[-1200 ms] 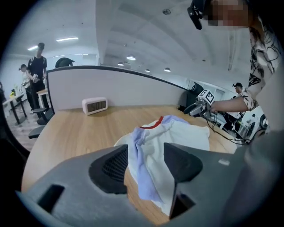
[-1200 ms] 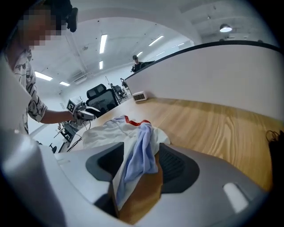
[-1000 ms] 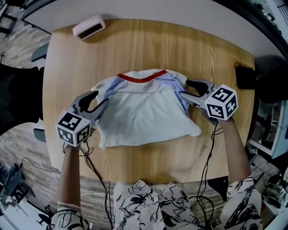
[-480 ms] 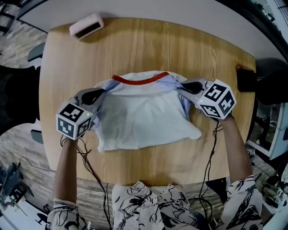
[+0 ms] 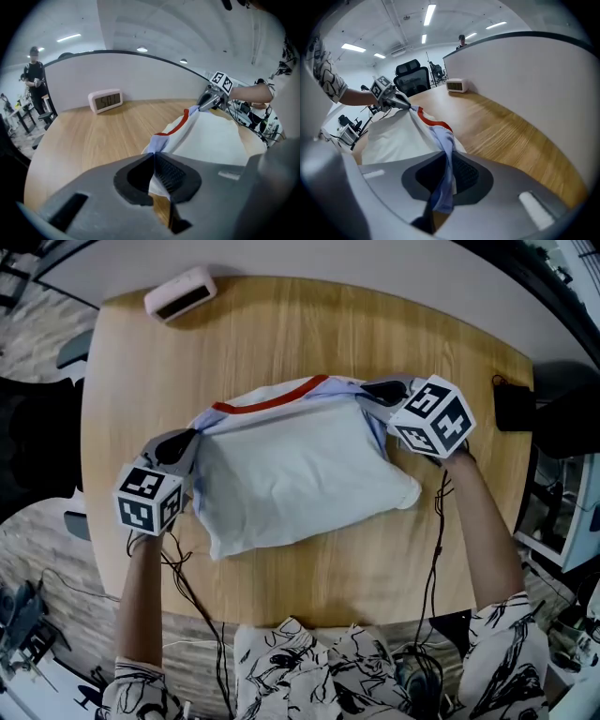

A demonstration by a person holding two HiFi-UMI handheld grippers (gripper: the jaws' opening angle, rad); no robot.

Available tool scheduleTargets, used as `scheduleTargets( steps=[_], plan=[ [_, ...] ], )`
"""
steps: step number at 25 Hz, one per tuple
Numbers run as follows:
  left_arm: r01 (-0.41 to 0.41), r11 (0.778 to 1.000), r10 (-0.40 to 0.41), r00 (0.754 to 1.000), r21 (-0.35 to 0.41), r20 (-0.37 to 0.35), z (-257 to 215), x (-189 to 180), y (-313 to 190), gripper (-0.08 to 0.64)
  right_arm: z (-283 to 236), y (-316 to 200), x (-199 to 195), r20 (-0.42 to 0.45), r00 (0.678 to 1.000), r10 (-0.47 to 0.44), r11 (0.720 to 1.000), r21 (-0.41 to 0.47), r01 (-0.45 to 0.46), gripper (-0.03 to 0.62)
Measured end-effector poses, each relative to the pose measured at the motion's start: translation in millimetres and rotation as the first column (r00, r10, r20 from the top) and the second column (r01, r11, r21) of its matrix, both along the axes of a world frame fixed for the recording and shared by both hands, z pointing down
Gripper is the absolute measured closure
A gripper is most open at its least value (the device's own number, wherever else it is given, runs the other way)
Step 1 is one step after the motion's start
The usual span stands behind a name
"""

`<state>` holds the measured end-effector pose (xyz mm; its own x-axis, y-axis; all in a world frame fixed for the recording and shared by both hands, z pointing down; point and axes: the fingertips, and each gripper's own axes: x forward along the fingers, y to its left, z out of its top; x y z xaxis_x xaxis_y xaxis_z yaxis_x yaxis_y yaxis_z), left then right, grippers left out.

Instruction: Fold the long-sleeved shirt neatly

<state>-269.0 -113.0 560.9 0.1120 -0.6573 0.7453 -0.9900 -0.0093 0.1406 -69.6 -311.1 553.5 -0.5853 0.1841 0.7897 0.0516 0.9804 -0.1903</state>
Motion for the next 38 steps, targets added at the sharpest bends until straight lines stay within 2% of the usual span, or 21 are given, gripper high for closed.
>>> scheduleTargets(
  steps=[3, 5, 6, 7, 9, 12, 15, 16, 18, 19, 23, 26, 28, 30, 32, 33, 35, 36, 38],
  plan=[
    [0.007, 1.000, -0.007, 1.000, 0.014, 0.018, 5.2, 1.2, -3.4, 0.537, 15.2, -9.2, -2.9, 0.024, 0.999, 0.043, 0.998, 0.052, -0.044, 0.524],
    [-0.004, 0.999, 0.004, 1.000, 0.032, -0.005, -1.1, 5.4, -1.9, 0.505, 10.1, -15.5, 0.3, 0.067, 0.995, 0.077, 0.994, 0.069, -0.082, 0.447],
    [-0.003, 0.999, 0.005, 0.999, 0.046, -0.035, -8.8, 8.2, 2.4, 0.419, 2.7, -17.4, 3.9, 0.093, 0.991, 0.091, 0.993, 0.062, -0.097, 0.412],
    [0.002, 0.998, 0.002, 0.997, 0.059, -0.072, -18.5, 11.7, 9.0, 0.379, -7.2, -17.9, 9.2, 0.120, 0.987, 0.104, 0.993, 0.039, -0.109, 0.400],
    [0.008, 0.998, 0.000, 0.992, 0.060, -0.128, -33.7, 22.1, 28.7, 0.380, -25.3, -11.1, 24.2, 0.143, 0.983, 0.115, 0.993, -0.051, -0.109, 0.398],
    [-0.041, 0.999, 0.038, 0.989, -0.020, -0.144, -26.0, 48.0, 64.2, 0.388, -19.9, 21.7, 50.6, 0.069, 0.997, 0.037, 0.986, -0.165, -0.025, 0.369],
    [-0.069, 0.993, 0.052, 0.985, -0.095, -0.166, -5.4, 69.3, 84.4, 0.388, 7.3, 43.0, 64.5, -0.013, 1.000, -0.019, 0.987, -0.160, 0.017, 0.360],
    [-0.071, 0.991, 0.052, 0.985, -0.111, -0.167, -0.7, 73.5, 86.8, 0.400, 12.3, 44.6, 65.3, -0.019, 1.000, -0.016, 0.987, -0.158, 0.013, 0.371],
    [-0.084, 0.986, 0.065, 0.989, -0.141, -0.135, 6.8, 76.5, 89.1, 0.489, 17.2, 38.9, 65.0, -0.020, 1.000, 0.010, 0.989, -0.145, -0.013, 0.520],
    [-0.090, 0.984, 0.074, 0.991, -0.151, -0.111, 9.3, 75.9, 89.5, 0.522, 19.0, 33.4, 64.8, -0.022, 0.999, 0.027, 0.990, -0.136, -0.030, 0.557],
    [-0.096, 0.980, 0.082, 0.993, -0.175, -0.081, 15.0, 71.6, 94.0, 0.531, 24.2, 17.6, 62.9, -0.028, 0.997, 0.078, 0.992, -0.094, -0.081, 0.563],
    [-0.123, 0.976, 0.115, 0.992, -0.180, -0.055, 15.6, 73.1, 95.4, 0.528, 20.0, 16.9, 62.3, -0.009, 0.998, 0.066, 0.994, -0.087, -0.066, 0.556],
    [-0.148, 0.977, 0.144, 0.989, -0.156, -0.038, 6.3, 75.9, 91.9, 0.494, 8.9, 13.6, 62.4, 0.026, 0.998, 0.054, 0.994, -0.098, -0.051, 0.483],
    [-0.164, 0.982, 0.159, 0.986, -0.089, -0.056, -16.3, 82.6, 81.4, 0.390, -3.7, 5.2, 58.2, 0.064, 0.995, 0.081, 0.989, -0.133, -0.071, 0.415],
    [-0.194, 0.981, 0.191, 0.977, -0.023, -0.095, -36.2, 98.7, 70.8, 0.399, -5.7, -0.9, 50.4, 0.072, 0.993, 0.091, 0.987, -0.136, -0.081, 0.427],
    [-0.224, 0.974, 0.221, 0.970, -0.016, -0.102, -37.9, 109.2, 68.9, 0.402, -1.6, -0.3, 47.4, 0.059, 0.996, 0.072, 0.991, -0.119, -0.065, 0.449],
    [-0.295, 0.954, 0.290, 0.953, -0.052, -0.087, -25.9, 127.9, 72.8, 0.402, 10.2, 1.3, 44.1, 0.020, 0.999, 0.029, 0.997, -0.071, -0.027, 0.476],
    [-0.325, 0.942, 0.319, 0.944, -0.080, -0.079, -17.1, 134.3, 77.5, 0.402, 14.9, 0.1, 42.7, 0.006, 1.000, 0.020, 0.998, -0.053, -0.020, 0.517],
    [-0.366, 0.923, 0.360, 0.930, -0.120, -0.068, -2.1, 141.7, 88.5, 0.403, 19.2, -5.5, 39.0, -0.007, 1.000, 0.020, 0.999, -0.043, -0.020, 0.548]
  ],
)
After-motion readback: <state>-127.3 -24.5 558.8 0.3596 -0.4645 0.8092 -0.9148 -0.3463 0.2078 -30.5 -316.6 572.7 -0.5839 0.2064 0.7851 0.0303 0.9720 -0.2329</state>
